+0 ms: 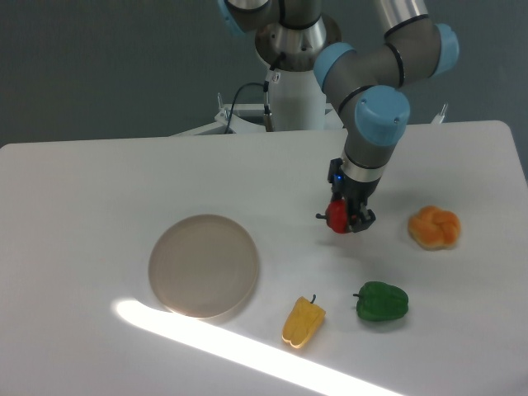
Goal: Place the red pepper on the table
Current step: 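Lift the red pepper with the gripper and carry it toward the plate, then lower the red pepper onto the table beside the yellow pepper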
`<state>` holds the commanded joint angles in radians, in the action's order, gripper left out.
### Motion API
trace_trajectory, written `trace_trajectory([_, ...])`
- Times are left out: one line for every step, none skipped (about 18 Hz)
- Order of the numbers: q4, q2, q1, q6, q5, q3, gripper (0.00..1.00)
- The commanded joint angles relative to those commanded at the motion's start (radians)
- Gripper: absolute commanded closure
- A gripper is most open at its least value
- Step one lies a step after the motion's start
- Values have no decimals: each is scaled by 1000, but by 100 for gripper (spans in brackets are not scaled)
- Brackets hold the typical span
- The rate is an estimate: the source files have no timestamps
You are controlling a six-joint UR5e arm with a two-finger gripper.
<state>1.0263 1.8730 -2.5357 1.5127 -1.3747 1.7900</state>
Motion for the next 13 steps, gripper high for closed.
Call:
trace_trajectory([0, 3, 0, -3, 32, 3, 44])
trace_trajectory([-6, 8, -2, -2, 67, 8, 44])
trace_trajectory([-18, 11, 0, 10, 68, 11, 44])
trace_trajectory([-41, 15, 2, 18, 71, 12, 44])
trace_trajectory([-63, 23, 6, 65, 71, 11, 44])
trace_trajectory([-63, 40, 6, 108, 71, 3, 44])
trace_trajectory([-63, 47, 6, 133, 71, 0, 44])
trace_trajectory([-63, 52, 11, 141, 71, 6, 44])
trace_trajectory([-64, 58, 14, 144, 71, 3, 44])
trace_trajectory([-65, 60, 14, 152, 71, 0, 44])
trace_trajectory([-65, 60, 14, 158, 71, -1, 44])
trace_trajectory([-63, 60, 12, 161, 69, -1, 44])
trace_trajectory([-63, 60, 12, 161, 69, 2, 44])
